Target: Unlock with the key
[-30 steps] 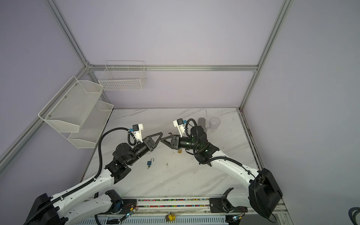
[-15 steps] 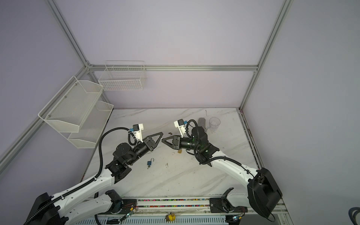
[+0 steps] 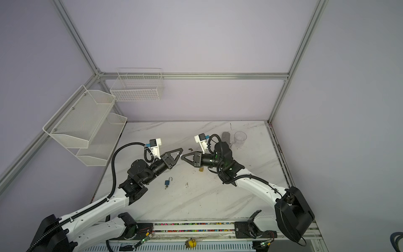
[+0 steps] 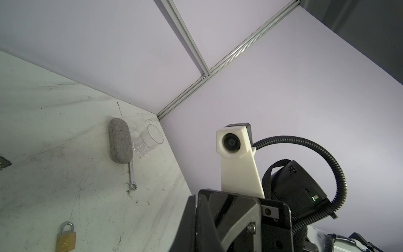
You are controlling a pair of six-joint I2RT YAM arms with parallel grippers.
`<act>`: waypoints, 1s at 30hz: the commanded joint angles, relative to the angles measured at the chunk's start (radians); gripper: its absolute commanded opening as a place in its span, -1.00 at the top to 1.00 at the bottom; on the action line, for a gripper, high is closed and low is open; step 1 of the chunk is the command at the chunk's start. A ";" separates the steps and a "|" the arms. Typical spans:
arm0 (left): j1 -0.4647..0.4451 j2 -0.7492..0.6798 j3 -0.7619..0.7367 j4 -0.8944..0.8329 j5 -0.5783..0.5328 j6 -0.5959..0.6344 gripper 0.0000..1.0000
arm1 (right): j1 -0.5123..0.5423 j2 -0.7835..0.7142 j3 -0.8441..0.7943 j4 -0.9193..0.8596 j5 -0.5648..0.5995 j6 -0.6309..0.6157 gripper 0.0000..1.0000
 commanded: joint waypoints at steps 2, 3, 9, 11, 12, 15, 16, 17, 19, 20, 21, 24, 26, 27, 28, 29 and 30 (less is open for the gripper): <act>0.004 -0.007 0.066 0.043 0.014 0.035 1.00 | -0.011 -0.002 -0.008 0.043 -0.012 0.017 0.96; 0.002 -0.008 0.067 0.039 0.010 0.037 1.00 | -0.010 -0.002 -0.006 0.044 -0.013 0.017 0.99; 0.002 -0.003 0.092 -0.004 0.013 0.038 0.92 | -0.023 -0.017 -0.010 0.043 -0.006 0.017 1.00; 0.003 -0.003 0.111 -0.027 0.018 0.048 0.66 | -0.029 -0.024 -0.015 0.041 -0.004 0.012 1.00; 0.004 -0.003 0.118 -0.037 0.018 0.051 0.54 | -0.032 -0.028 -0.019 0.039 -0.005 0.010 1.00; 0.002 -0.007 0.138 -0.076 0.012 0.069 0.24 | -0.045 -0.044 -0.033 0.025 0.001 0.007 1.00; 0.002 -0.011 0.145 -0.093 0.010 0.075 0.11 | -0.050 -0.050 -0.040 0.021 0.006 0.006 1.00; 0.003 -0.015 0.154 -0.112 0.010 0.085 -0.03 | -0.056 -0.053 -0.044 0.018 0.007 0.008 1.00; 0.003 -0.026 0.169 -0.156 0.003 0.103 -0.23 | -0.067 -0.060 -0.050 0.006 0.002 0.007 1.00; 0.003 -0.031 0.175 -0.180 -0.006 0.112 -0.30 | -0.073 -0.066 -0.052 -0.005 0.001 0.004 1.00; 0.003 -0.035 0.178 -0.194 -0.013 0.119 -0.35 | -0.078 -0.072 -0.055 -0.021 0.004 -0.006 1.00; 0.003 -0.044 0.194 -0.269 -0.042 0.130 -0.51 | -0.100 -0.105 -0.072 -0.083 0.034 -0.037 1.00; 0.002 -0.043 0.221 -0.352 -0.058 0.147 -0.62 | -0.114 -0.122 -0.074 -0.156 0.065 -0.068 1.00; 0.002 -0.039 0.230 -0.386 -0.069 0.146 -0.65 | -0.120 -0.128 -0.071 -0.198 0.082 -0.089 1.00; 0.002 -0.033 0.238 -0.414 -0.079 0.142 -0.67 | -0.124 -0.138 -0.069 -0.247 0.106 -0.116 1.00; 0.000 -0.022 0.244 -0.436 -0.083 0.141 -0.68 | -0.128 -0.147 -0.068 -0.290 0.132 -0.140 1.00; -0.002 -0.011 0.254 -0.460 -0.084 0.140 -0.69 | -0.132 -0.155 -0.072 -0.317 0.151 -0.150 1.00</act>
